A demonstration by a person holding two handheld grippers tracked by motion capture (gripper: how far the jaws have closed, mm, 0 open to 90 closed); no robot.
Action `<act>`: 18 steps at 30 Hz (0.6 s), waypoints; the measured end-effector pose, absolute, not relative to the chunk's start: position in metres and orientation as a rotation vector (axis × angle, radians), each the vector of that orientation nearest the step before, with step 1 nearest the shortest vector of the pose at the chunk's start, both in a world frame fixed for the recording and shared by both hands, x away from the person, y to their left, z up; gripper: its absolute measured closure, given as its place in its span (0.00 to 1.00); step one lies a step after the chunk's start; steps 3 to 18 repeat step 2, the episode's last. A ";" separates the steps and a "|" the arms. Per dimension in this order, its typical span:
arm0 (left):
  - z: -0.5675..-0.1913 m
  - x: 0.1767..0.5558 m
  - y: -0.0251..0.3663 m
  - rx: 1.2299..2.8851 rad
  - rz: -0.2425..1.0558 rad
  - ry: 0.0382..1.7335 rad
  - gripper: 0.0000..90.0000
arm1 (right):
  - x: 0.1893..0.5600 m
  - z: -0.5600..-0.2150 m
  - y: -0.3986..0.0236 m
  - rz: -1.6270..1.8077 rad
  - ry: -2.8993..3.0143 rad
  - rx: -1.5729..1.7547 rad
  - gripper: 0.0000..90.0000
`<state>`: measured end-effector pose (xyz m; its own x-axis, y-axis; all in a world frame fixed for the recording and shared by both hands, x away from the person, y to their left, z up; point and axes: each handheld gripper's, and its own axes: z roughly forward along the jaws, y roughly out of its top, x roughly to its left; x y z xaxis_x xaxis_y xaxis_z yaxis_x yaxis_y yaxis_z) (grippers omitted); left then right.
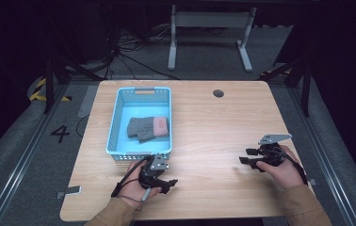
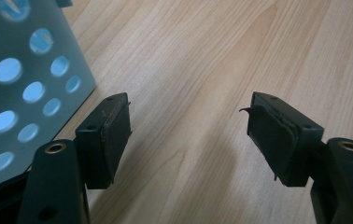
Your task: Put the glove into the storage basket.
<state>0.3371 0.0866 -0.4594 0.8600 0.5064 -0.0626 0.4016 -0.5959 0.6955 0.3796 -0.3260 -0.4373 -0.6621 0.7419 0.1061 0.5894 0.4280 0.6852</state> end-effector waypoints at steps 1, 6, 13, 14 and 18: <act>-0.460 0.337 0.087 2.283 0.184 0.660 0.34 | 0.380 -0.438 -0.326 1.056 2.467 1.167 0.52; -0.460 0.337 0.089 2.286 0.182 0.662 0.34 | 0.381 -0.438 -0.326 1.055 2.465 1.167 0.52; -0.460 0.337 0.089 2.286 0.182 0.662 0.34 | 0.381 -0.438 -0.326 1.055 2.465 1.167 0.52; -0.460 0.337 0.089 2.286 0.182 0.662 0.34 | 0.381 -0.438 -0.326 1.055 2.465 1.167 0.52; -0.460 0.337 0.089 2.286 0.182 0.662 0.34 | 0.381 -0.438 -0.326 1.055 2.465 1.167 0.52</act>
